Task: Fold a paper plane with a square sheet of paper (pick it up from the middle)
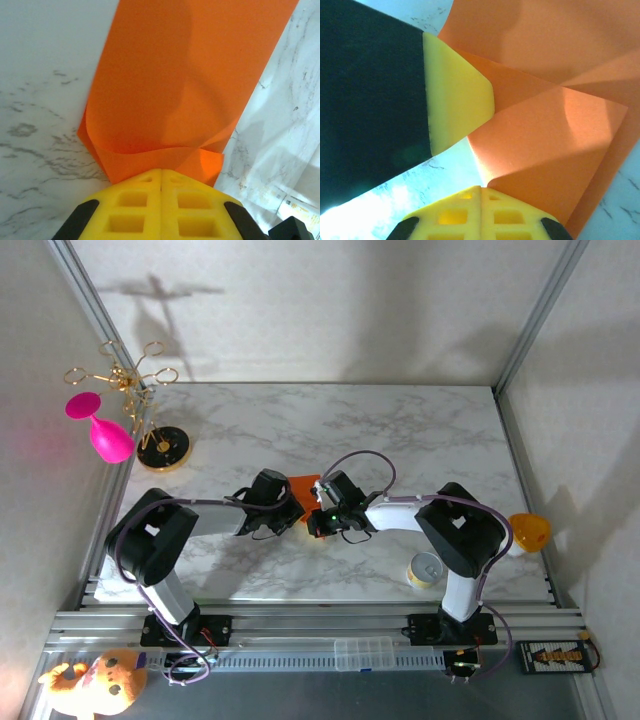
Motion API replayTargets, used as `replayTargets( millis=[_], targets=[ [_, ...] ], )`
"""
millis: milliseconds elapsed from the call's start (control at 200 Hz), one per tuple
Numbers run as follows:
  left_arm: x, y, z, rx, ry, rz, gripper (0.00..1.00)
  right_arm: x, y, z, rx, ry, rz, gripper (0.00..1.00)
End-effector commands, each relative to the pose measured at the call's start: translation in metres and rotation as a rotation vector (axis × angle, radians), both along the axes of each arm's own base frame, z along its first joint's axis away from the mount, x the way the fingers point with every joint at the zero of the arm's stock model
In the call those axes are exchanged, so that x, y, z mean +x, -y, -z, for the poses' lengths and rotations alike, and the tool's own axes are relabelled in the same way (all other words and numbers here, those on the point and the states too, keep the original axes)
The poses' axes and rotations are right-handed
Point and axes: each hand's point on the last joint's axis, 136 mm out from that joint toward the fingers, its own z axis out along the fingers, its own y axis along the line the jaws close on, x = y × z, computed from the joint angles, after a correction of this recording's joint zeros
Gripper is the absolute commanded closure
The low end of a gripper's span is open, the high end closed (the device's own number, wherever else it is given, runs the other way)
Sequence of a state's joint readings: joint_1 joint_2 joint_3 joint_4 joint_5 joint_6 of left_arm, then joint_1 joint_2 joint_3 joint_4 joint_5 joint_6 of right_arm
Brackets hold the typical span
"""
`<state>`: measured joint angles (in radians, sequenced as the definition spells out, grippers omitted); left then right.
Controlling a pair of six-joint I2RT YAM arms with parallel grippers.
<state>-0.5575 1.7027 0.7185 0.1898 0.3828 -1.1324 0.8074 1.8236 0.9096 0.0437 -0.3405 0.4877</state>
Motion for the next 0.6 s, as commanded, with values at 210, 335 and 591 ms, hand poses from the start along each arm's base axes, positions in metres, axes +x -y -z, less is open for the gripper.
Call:
replayTargets(
  millis=[210,335,591],
  targets=[
    [0.017,0.0,-0.035,0.022,0.154,0.076,0.89,-0.007,0.017,0.026,-0.061,-0.071,0.034,1.0],
    [0.016,-0.006,-0.034,0.032,0.175,0.094,0.88,-0.008,0.017,0.029,-0.065,-0.082,0.034,1.0],
    [0.014,-0.016,-0.019,0.079,0.169,0.113,0.88,-0.008,0.017,0.032,-0.076,-0.097,0.034,1.0]
  ],
)
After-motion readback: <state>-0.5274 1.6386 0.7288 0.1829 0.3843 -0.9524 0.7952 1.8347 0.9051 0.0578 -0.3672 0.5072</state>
